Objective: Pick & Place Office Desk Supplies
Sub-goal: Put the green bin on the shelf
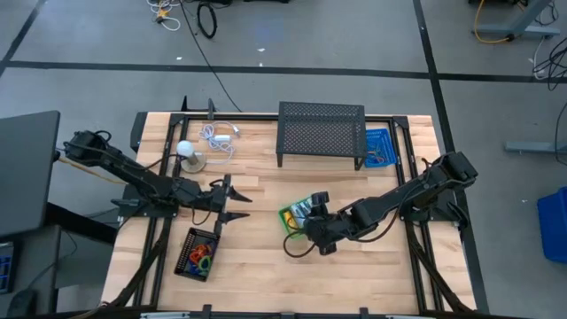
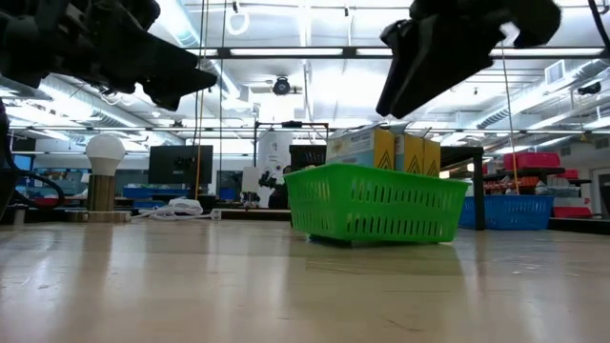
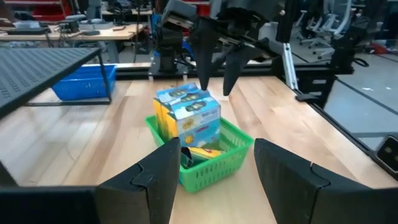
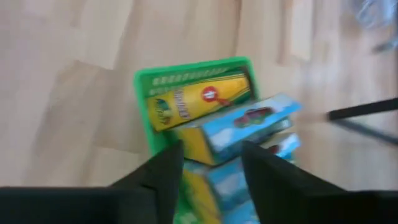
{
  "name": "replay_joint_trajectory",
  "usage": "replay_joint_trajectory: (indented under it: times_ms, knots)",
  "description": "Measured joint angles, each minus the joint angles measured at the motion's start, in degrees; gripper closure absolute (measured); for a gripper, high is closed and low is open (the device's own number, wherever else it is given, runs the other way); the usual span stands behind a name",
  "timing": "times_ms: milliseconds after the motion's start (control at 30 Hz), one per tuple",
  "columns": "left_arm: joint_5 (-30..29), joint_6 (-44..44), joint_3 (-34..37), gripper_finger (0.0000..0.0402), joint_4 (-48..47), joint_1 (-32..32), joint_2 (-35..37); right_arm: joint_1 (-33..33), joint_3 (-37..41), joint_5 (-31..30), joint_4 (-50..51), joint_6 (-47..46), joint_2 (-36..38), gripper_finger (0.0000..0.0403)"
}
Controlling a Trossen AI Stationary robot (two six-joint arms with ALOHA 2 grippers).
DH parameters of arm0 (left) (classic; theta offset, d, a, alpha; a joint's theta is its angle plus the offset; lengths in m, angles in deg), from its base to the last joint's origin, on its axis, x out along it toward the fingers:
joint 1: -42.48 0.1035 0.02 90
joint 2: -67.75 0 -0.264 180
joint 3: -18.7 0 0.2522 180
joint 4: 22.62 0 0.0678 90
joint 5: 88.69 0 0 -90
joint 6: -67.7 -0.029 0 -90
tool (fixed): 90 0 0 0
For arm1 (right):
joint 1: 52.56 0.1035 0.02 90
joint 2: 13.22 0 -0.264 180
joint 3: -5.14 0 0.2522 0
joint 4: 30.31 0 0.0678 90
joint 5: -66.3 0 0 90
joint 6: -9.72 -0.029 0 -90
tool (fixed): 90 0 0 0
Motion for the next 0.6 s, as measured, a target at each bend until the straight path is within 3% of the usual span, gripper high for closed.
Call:
replay_joint_trajectory:
  times_ms: [167,267,433,600]
  knots:
    - [3.60,3.96,0.00,0.0189,-3.21,1.08,0.00,0.56,0.00,6.81,1.89,-7.98,0.00,0.0152]
    - [4.77,5.84,0.00,0.0189,-5.71,1.51,0.00,2.19,0.00,9.42,2.00,-12.16,0.00,0.0127]
    - [5.00,6.22,0.00,0.0189,-6.57,1.49,0.00,5.39,0.09,9.28,1.64,-20.21,-0.45,0.0143]
    - [4.97,5.91,0.00,0.0189,-6.63,1.49,0.00,7.64,0.15,6.87,0.67,-24.09,-3.16,0.0205]
